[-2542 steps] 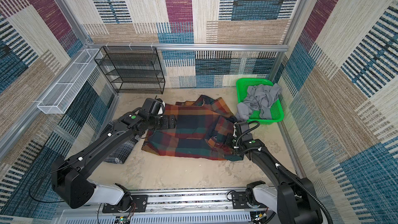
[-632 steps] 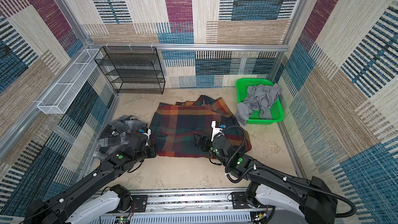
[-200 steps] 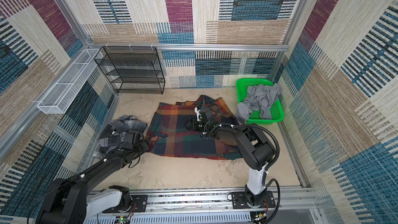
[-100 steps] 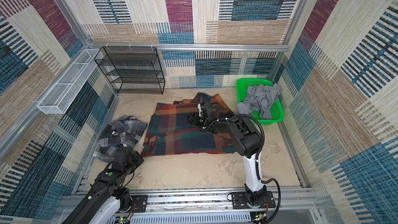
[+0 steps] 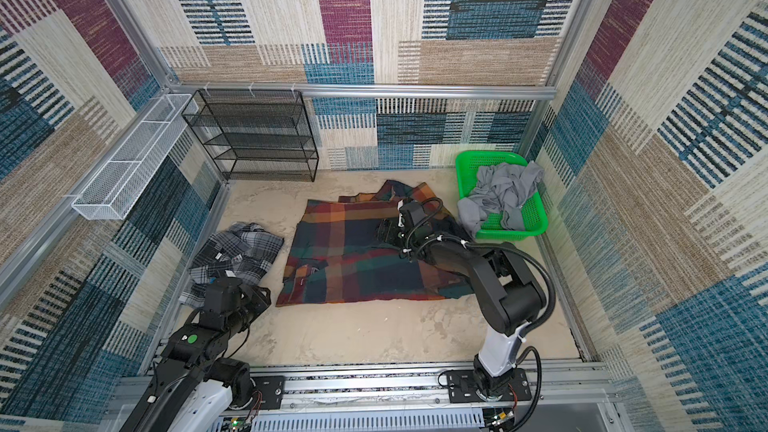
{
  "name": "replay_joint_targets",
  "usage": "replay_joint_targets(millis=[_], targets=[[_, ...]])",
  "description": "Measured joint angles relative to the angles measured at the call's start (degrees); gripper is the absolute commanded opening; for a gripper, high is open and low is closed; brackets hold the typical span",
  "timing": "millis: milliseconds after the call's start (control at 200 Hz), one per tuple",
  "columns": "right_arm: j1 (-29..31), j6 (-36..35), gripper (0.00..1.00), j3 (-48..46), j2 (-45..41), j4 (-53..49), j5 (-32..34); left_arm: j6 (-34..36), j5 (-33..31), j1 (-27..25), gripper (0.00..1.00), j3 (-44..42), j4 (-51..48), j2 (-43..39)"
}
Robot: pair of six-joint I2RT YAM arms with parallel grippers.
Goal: Fold and stack the long sleeve shirts
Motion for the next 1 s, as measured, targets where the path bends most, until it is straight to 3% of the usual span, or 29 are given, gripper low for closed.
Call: replay_joint_targets(millis=[290, 491, 666, 831, 1002], targets=[[0.0, 0.5, 0.87, -15.3, -21.0, -13.6, 4.9, 4.1, 4.6, -2.8, 0.45, 8.2, 8.1, 23.5], [-0.3, 2.2, 0.86, -18.6, -30.2, -23.8, 13.4, 6.1, 4.4, -7.9, 0.45, 11.7, 13.4, 32.9], [-5.1, 2.1, 0.83, -20.2, -28.0, -26.0, 14.7, 6.2, 3.7, -10.1, 0.44, 13.0, 17.4, 40.9], [-13.8, 0.1, 0.82, -20.3, -22.6, -24.4, 13.8, 6.2, 2.9, -10.9, 0.44, 14.9, 20.0, 48.9], [-18.4, -2.6, 0.82, -17.5, -15.5, -20.4, 11.7, 6.1, 2.7, -10.9, 0.44, 13.6, 21.7, 51.9]])
